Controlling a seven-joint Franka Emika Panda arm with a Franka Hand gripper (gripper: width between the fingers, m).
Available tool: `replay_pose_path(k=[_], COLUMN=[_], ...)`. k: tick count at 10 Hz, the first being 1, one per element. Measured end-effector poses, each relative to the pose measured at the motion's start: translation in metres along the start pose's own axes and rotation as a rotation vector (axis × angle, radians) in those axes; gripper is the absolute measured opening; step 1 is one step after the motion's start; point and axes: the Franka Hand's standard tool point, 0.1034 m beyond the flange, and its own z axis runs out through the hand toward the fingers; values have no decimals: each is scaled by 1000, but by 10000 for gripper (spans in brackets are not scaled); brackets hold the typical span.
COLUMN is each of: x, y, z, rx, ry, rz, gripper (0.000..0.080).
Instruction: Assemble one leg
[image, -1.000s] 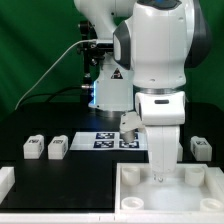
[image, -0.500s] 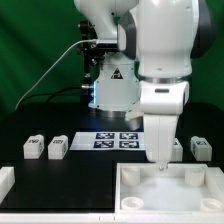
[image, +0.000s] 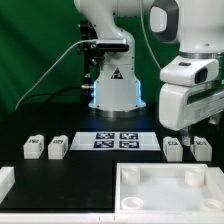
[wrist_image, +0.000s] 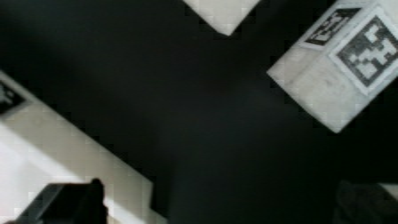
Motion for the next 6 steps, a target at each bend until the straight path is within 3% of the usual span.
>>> replay_pose_path(k=[2,3,6], x=[0,-6,-10], y=[-8,-22,-46], z=[3,12,21], rx=[17,31,39], ry=[-2,-23,-50], rz=[238,391,433], gripper=[649,649,649])
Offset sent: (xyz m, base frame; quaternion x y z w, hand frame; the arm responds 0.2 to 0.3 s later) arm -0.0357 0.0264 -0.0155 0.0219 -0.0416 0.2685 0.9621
